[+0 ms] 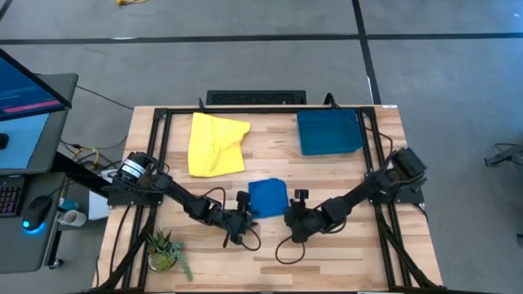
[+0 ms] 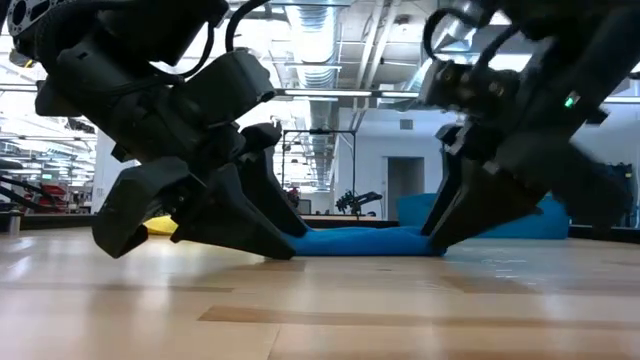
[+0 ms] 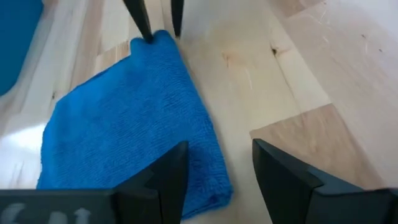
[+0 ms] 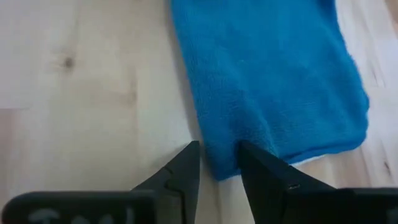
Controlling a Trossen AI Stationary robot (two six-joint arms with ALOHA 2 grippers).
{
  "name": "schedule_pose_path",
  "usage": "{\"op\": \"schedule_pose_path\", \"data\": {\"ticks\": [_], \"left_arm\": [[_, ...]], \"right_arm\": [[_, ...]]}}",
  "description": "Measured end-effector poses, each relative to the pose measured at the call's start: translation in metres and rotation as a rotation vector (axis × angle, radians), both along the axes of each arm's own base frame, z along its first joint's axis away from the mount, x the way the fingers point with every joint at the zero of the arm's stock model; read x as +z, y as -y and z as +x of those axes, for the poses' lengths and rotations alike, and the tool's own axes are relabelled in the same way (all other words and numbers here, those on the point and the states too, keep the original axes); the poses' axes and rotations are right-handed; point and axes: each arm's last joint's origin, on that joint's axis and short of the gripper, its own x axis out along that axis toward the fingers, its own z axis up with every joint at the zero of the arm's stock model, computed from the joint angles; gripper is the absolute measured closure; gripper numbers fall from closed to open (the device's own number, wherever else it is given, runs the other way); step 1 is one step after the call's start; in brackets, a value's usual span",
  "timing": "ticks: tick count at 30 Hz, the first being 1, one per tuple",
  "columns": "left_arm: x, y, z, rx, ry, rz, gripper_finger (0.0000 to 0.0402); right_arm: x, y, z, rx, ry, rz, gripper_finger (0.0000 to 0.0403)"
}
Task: Roll microfiber towels into tight, uniform cylinder then place into a basket
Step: Roll the blue microfiber cloth
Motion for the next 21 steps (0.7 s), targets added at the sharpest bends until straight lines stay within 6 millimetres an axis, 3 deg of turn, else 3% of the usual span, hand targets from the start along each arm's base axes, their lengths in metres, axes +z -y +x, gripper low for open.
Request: {"op": "schedule_pose_path", "data": {"ticks": [21], "left_arm": [[-0.003,-0.006,-0.003,0.093,-0.022,0.06,0.0242]], "right_arm": [[-0.006,0.019,0.011,-0.075,-0.038,0.123,0.028]]}}
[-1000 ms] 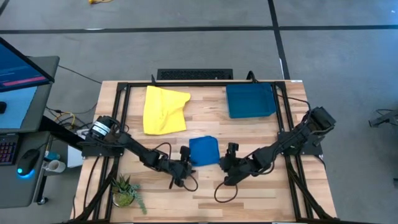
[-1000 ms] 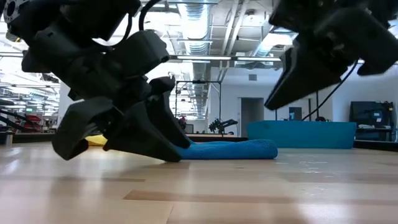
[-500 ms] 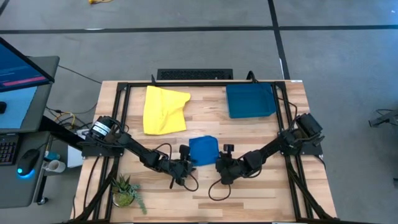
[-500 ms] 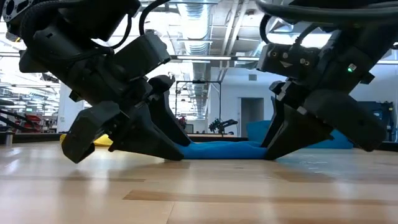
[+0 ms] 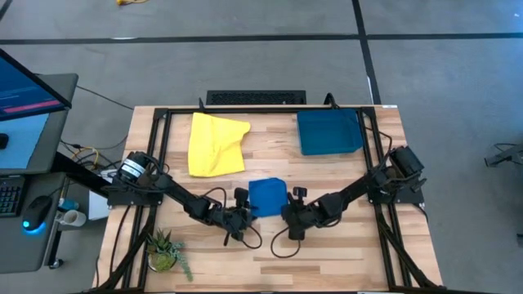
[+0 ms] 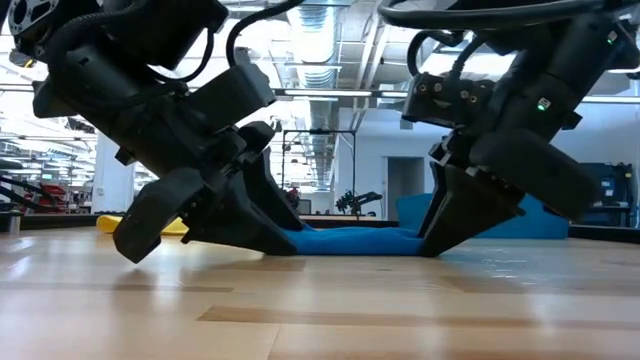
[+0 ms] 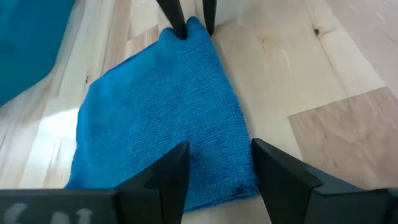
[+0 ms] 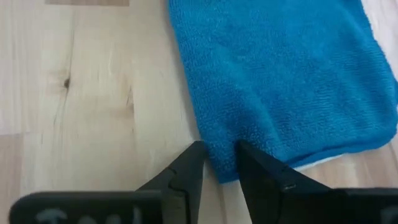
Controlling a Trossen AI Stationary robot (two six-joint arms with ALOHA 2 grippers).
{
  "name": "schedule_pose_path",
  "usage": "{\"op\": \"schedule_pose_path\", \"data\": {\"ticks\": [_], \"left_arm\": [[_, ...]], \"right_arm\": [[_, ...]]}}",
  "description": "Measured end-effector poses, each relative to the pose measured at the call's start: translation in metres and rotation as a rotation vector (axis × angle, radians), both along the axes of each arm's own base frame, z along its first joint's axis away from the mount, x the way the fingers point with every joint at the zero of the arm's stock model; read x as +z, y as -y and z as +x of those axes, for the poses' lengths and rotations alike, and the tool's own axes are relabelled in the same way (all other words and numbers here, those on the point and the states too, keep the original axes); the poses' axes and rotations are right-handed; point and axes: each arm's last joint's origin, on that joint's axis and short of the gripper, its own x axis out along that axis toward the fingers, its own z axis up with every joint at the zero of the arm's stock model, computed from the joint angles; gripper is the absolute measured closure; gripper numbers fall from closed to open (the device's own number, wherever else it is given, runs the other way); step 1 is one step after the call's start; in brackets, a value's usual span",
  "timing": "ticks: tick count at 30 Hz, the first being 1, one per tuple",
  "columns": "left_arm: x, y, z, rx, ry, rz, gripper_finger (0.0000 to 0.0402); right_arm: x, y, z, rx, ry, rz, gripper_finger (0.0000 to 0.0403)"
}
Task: Roll microfiber towels into tight, uniform cylinder then place into a basket
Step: Roll the blue microfiber cloth
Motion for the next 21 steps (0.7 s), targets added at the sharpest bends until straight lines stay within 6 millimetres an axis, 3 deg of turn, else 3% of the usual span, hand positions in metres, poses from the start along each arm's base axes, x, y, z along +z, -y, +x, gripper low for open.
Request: {"op": "schedule_pose_path", "data": {"ticks": [4,11,16,21], "left_arm": [[-0.001,-0.004,0.0,0.014,-0.018,-0.043,0.0282],[-0.001,-0.01,0.003,-0.021,-0.046,-0.165,0.0387],[0.008,-0.016,0.004,-0.005,-0.038,-0.295,0.0387],[0.02,-0.017,0.001,-0.008,-0.058,-0.433,0.0385]], "right_arm": [[-0.001,0.0,0.0,-0.003,-0.005,0.016,0.0307],[0.0,0.002,0.002,0.021,-0.029,0.094,0.0386],[0.004,0.004,0.005,0.023,-0.042,0.181,0.0383],[0.015,-0.004,0.009,0.051,-0.065,0.374,0.0389]]}}
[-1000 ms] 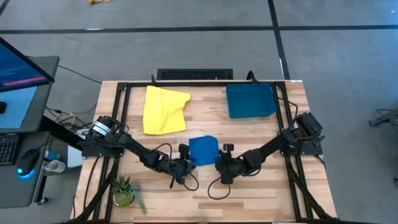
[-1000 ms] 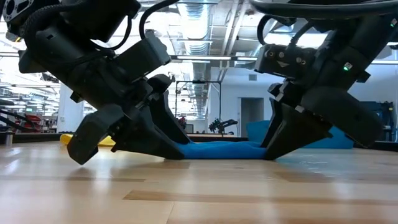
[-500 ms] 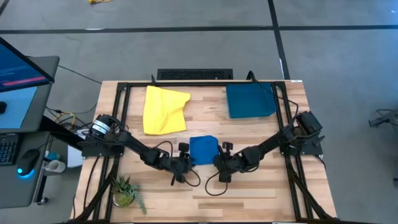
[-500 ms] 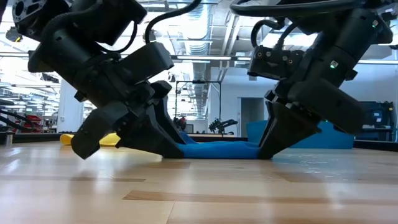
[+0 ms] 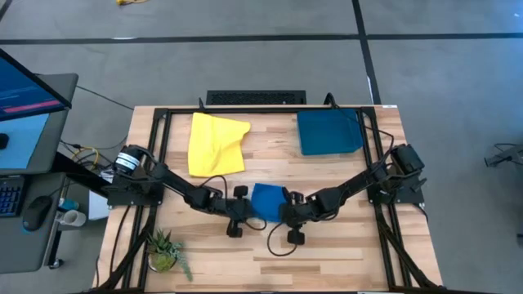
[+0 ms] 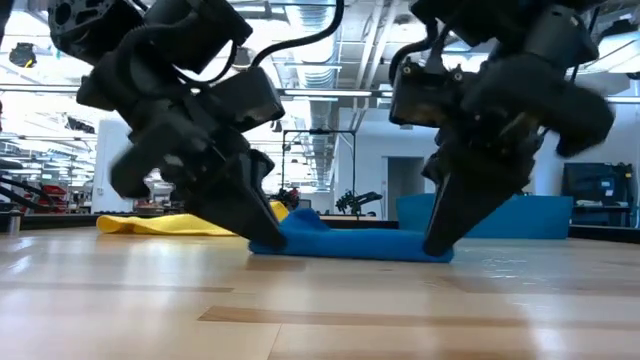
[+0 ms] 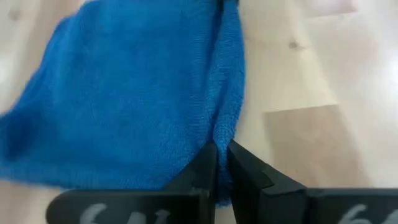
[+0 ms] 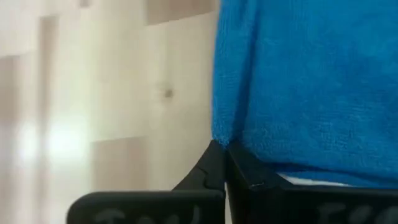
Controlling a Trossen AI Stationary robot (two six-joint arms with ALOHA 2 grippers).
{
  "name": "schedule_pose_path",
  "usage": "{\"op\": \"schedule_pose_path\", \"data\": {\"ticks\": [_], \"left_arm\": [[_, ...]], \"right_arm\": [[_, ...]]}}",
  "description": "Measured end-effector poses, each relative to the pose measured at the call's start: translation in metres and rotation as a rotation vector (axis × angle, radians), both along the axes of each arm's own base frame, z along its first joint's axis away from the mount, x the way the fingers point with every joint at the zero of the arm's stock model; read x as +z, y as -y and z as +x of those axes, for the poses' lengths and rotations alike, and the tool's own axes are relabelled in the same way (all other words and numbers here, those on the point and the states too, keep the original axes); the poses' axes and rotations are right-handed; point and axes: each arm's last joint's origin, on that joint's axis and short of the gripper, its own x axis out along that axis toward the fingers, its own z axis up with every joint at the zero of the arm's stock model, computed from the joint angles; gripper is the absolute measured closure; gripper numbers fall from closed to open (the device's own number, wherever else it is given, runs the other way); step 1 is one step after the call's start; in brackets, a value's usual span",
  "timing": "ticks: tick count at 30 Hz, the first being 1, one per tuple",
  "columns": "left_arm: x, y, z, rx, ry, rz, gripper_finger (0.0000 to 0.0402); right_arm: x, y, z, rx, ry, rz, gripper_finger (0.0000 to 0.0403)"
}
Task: Roll microfiber towels into tight, uniform cylinder then place into a basket
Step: Roll the blue microfiber cloth
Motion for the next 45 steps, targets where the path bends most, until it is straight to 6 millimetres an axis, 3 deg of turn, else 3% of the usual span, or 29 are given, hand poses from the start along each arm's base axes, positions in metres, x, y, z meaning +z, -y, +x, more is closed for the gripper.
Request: {"op": "schedule_pose_path", "data": {"ticks": [6,12,29,45], "left_arm": [[0.007,-0.001,0.001,0.017,-0.037,-0.253,0.0384],[0.007,-0.006,0.002,0.101,-0.076,-0.396,0.0384],[0.005,-0.012,0.002,0.191,-0.099,-0.398,0.0379],[0.006,-0.011,0.001,0.102,-0.113,-0.368,0.0299]], "right_arm": [[0.005,-0.011,0.005,0.044,-0.008,0.167,0.039],[0.007,-0.012,0.007,0.051,0.023,0.189,0.0391],[-0.001,0.014,0.007,-0.208,-0.025,0.275,0.0393],[-0.002,0.016,0.008,-0.226,-0.019,0.262,0.0393]]}}
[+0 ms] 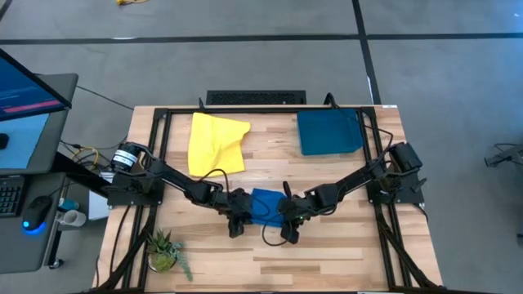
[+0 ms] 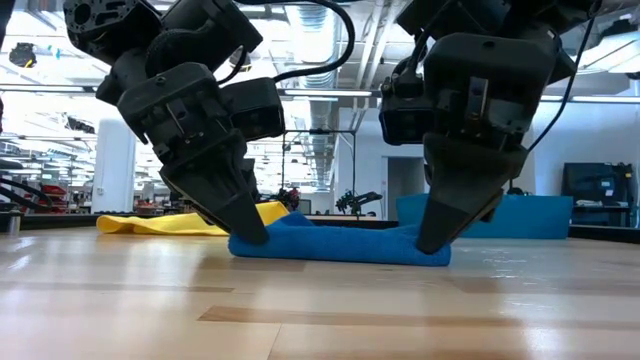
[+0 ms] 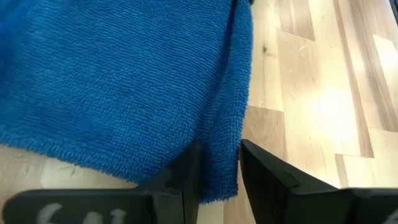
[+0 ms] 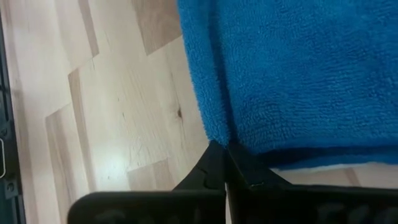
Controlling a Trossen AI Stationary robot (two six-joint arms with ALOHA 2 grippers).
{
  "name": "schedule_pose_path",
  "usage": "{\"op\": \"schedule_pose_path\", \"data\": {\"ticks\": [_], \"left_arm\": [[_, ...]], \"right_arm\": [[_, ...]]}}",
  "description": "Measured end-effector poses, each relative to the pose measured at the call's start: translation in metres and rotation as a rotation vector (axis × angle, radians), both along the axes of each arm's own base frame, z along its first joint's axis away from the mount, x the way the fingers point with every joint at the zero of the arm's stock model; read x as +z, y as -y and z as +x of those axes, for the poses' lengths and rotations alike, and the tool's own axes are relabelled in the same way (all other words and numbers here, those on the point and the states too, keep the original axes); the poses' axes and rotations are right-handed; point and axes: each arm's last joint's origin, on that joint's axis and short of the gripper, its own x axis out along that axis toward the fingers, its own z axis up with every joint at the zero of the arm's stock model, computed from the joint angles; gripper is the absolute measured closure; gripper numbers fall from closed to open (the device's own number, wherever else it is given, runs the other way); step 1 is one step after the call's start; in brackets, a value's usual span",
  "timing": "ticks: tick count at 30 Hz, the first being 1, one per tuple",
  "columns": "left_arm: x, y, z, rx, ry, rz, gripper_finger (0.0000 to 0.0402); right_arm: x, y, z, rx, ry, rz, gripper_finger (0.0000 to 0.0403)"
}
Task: Roll microfiber towels into tight, uniform cylinder then place into a basket
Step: Roll the blue microfiber cloth
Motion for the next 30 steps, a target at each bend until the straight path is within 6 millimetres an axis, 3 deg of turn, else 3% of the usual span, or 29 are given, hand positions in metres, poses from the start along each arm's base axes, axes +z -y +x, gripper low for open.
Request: {"op": "schedule_pose_path", "data": {"ticks": [9,22,30], "left_arm": [[-0.0002,-0.0005,-0.0001,0.002,0.0,0.012,0.0291],[0.0,-0.0021,0.0004,0.012,0.019,0.073,0.0214],[0.0043,-0.0013,-0.0013,-0.027,0.034,0.099,0.0219]], "right_arm": [[-0.0001,0.0,-0.0001,-0.002,0.0,-0.003,0.0393],[-0.0005,0.0004,-0.0001,-0.006,0.0,-0.009,0.0393],[-0.0006,0.0004,-0.0002,-0.006,0.0,-0.009,0.0392]]}}
